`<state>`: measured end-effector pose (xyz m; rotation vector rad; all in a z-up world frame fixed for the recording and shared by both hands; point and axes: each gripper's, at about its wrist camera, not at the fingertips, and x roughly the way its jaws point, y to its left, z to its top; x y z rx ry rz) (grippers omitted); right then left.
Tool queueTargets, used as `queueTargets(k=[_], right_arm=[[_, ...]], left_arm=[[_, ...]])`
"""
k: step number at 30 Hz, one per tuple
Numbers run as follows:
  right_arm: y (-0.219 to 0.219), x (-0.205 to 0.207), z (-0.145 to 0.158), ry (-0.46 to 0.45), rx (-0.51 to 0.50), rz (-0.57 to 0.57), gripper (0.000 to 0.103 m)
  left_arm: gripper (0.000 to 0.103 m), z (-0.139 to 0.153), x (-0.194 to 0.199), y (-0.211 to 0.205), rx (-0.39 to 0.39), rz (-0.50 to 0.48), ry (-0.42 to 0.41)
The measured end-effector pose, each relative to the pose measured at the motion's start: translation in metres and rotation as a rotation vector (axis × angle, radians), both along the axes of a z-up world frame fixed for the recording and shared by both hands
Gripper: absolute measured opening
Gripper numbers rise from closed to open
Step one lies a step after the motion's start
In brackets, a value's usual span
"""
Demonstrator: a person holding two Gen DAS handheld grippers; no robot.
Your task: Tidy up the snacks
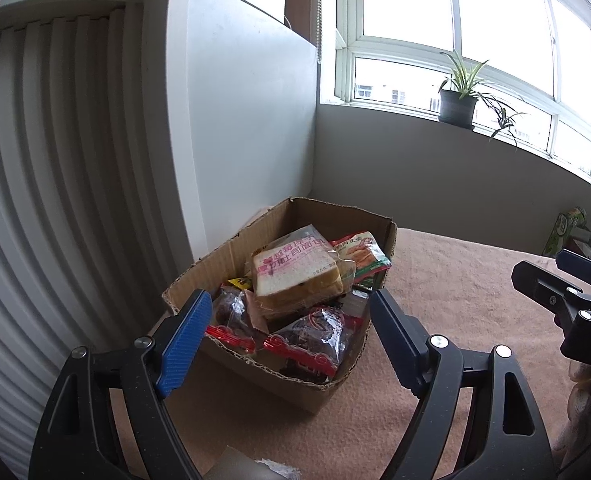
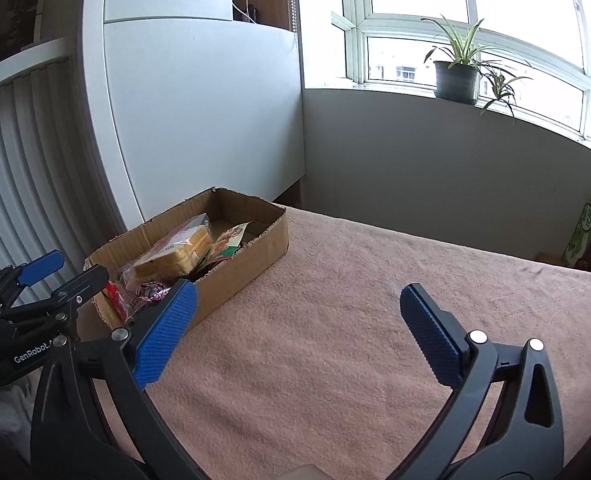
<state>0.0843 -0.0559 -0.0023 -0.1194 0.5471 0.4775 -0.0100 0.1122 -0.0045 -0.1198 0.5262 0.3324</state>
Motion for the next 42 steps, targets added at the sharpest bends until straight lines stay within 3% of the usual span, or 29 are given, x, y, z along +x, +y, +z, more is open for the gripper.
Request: queueTargets(k=[42], right_arm=[[-0.0033,-0.0044,-0.0087,0.017,0.005,-0.01,0.103]], left_arm=[[0.082,-0.0013,-0.0019,-0.0044,-0.009,0.001,0.003]])
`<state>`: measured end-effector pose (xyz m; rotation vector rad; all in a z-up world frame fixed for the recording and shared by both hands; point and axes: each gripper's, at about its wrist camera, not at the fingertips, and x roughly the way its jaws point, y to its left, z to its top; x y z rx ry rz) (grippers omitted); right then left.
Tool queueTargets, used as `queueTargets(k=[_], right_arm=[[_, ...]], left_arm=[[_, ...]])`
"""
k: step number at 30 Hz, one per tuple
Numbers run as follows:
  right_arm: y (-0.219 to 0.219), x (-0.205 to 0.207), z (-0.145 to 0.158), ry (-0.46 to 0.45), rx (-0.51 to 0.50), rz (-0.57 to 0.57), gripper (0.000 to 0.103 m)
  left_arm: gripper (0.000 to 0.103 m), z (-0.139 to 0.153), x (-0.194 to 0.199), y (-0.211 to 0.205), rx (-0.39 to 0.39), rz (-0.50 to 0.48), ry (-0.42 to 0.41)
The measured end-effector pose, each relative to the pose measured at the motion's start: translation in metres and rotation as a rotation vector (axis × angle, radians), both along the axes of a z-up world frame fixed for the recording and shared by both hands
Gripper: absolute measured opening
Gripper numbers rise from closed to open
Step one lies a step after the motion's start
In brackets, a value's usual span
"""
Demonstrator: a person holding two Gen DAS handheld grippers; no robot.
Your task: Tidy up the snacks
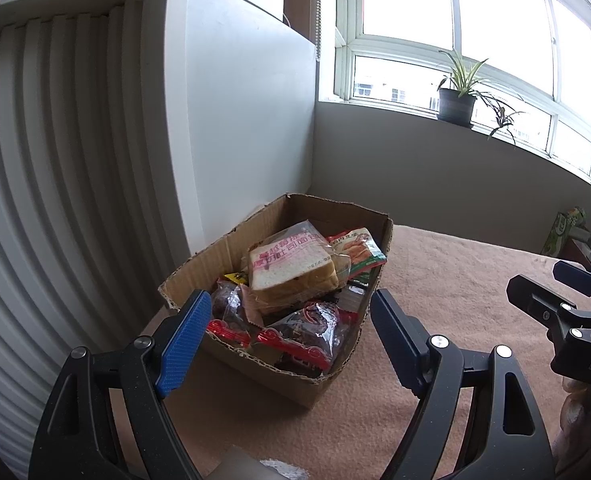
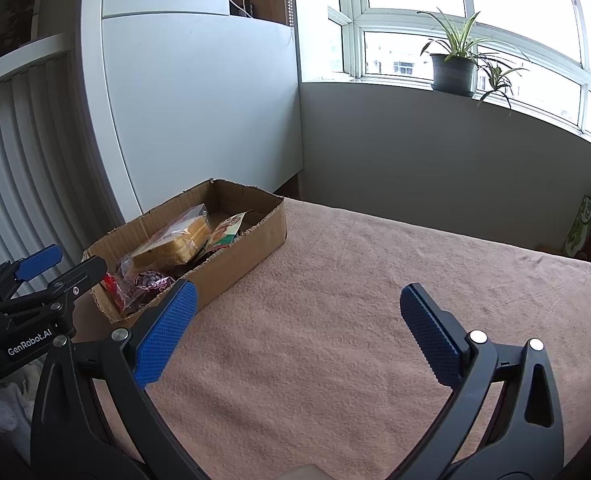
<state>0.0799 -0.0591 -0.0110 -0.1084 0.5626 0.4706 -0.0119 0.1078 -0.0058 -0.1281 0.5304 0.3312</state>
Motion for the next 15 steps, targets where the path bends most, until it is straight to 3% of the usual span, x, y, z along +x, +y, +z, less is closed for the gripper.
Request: queueTargets(k=[15], right_arm=[[-0.0017,-0.0019,-0.0045,0.012,-0.002,-0.005,0.103]], left_arm=[[0.082,-0.0005,-0.0007,-0.0004,0.008,-0.001,-0.002]])
